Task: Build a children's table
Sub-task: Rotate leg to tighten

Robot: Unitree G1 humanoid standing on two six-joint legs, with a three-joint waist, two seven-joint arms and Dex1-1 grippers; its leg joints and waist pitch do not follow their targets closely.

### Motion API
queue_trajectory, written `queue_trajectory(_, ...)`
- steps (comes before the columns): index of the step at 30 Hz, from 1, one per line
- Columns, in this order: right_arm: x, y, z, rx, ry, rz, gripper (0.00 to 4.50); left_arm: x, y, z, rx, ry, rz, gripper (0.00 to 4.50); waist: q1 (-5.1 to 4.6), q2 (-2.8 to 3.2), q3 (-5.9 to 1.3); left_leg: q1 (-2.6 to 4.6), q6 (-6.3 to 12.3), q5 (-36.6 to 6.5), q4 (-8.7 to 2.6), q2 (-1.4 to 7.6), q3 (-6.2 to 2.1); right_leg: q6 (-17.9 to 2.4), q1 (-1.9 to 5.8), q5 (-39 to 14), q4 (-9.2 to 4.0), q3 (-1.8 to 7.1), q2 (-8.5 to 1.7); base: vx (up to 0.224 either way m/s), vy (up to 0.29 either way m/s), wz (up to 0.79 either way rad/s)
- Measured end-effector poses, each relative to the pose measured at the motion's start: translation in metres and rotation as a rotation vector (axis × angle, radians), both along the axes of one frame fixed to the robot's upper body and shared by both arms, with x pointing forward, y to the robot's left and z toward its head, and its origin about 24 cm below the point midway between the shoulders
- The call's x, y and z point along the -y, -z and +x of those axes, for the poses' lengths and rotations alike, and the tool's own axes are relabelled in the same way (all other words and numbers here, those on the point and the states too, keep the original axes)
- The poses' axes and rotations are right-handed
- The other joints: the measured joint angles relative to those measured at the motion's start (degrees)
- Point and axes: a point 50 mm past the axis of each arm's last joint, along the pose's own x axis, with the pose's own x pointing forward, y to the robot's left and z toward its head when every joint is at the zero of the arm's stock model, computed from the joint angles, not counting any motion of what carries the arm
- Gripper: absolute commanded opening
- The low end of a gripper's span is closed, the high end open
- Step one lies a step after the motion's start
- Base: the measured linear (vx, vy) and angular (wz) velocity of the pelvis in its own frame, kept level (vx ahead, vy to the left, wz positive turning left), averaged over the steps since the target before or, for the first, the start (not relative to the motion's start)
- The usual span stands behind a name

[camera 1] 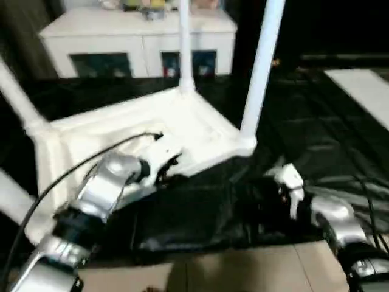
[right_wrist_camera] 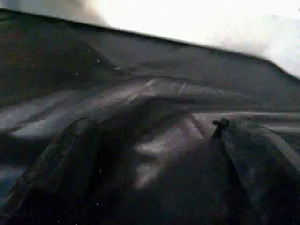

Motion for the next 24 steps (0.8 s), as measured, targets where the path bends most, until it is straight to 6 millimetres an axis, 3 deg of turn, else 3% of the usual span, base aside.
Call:
queue_trajectory(2,-0.001,0.0,0.001,0.042,0.072,0.045,4.5,0.001,-0.002,0.001,0.016,-0.016,-0.019,2.55,0.06,0.44,-0.21,-0.53,-1.18,1.38,0.07,0.97,-0.24,-0.93,-0.59,0.8,-0.15,-0.41,1.0,-0.006,-0.025,-0.02)
queue_trajectory(4,0.0,-0.009,-0.001,0.079,0.12,0.084,4.5,0.003,-0.003,0.002,0.024,-0.022,-0.028,2.55,0.29,0.66,-0.06,-0.93,-1.36,1.5,-0.06,1.26,-0.24,-1.27,-0.68,1.85,-0.97,-0.55,1.27,0.0,0.0,0.0)
queue_trajectory(6,-0.015,-0.064,0.002,0.164,0.135,0.155,4.5,-0.004,-0.002,0.003,0.025,-0.046,-0.016,2.55,-0.12,1.64,0.58,-1.04,-1.12,1.73,-0.71,1.18,0.16,-0.91,-0.8,2.88,-1.9,-0.14,1.3,0.0,0.0,0.0)
queue_trajectory(7,-0.028,-0.098,0.007,0.247,0.112,0.189,4.5,-0.006,-0.002,0.004,0.026,-0.056,-0.015,2.55,-0.59,1.74,0.59,-1.12,-1.01,2.08,-0.89,1.12,0.32,-0.65,-1.05,3.29,-1.97,-0.01,1.23,0.0,0.0,0.0)
queue_trajectory(8,-0.043,-0.142,0.014,0.374,0.075,0.249,4.5,-0.004,-0.003,0.004,0.034,-0.057,-0.02,2.55,-1.09,1.59,0.49,-1.14,-1.05,2.19,-0.91,1.11,0.29,-0.61,-1.13,3.3,-1.95,-0.02,1.23,0.006,0.025,-0.2)
queue_trajectory(9,-0.05,-0.168,0.017,0.455,0.061,0.299,4.5,0.0,-0.004,0.005,0.037,-0.047,-0.031,2.55,-1.13,1.21,0.27,-1.15,-1.07,2.18,-1.01,1.11,0.28,-0.56,-1.15,3.24,-2.02,-0.06,1.23,0.0,0.0,0.0)
queue_trajectory(11,-0.057,-0.194,0.017,0.528,0.021,0.372,4.5,0.004,-0.005,0.004,0.041,-0.037,-0.047,2.55,-0.97,0.41,-0.34,-0.82,-1.08,2.17,-1.6,1.15,0.24,-0.21,-1.03,3.01,-2.67,-0.31,1.28,0.0,0.0,0.0)
queue_trajectory(12,-0.058,-0.196,0.015,0.522,0.0,0.395,4.5,0.003,-0.005,0.004,0.041,-0.038,-0.047,2.55,-0.85,0.19,-0.47,-0.65,-1.09,2.17,-1.99,1.18,0.24,-0.23,-0.78,3.03,-3.24,-0.32,1.43,0.055,-0.006,0.02)
queue_trajectory(14,-0.06,-0.186,0.013,0.46,-0.019,0.388,4.5,-0.002,-0.006,0.005,0.043,-0.049,-0.04,2.55,-0.6,0.51,-0.34,-0.79,-1.14,2.2,-2.08,1.15,0.3,-0.57,-0.7,3.29,-3.68,-0.27,1.44,0.028,-0.003,0.01)
queue_trajectory(19,-0.064,-0.168,0.012,0.336,0.052,0.225,4.5,-0.001,-0.008,0.005,0.053,-0.045,-0.058,2.55,0.12,0.54,-0.33,-1.3,-0.82,2.18,-2.01,0.98,0.68,-0.63,-1.05,3.44,-3.88,-0.06,1.23,0.0,0.0,0.0)
queue_trajectory(24,-0.08,-0.153,0.007,0.268,-0.041,0.111,4.5,-0.005,-0.008,0.002,0.051,-0.046,-0.05,2.55,0.32,0.53,-0.34,-1.22,-0.93,2.1,-2.0,1.03,0.72,-0.64,-1.05,3.42,-3.8,-0.06,1.22,0.0,0.0,0.0)
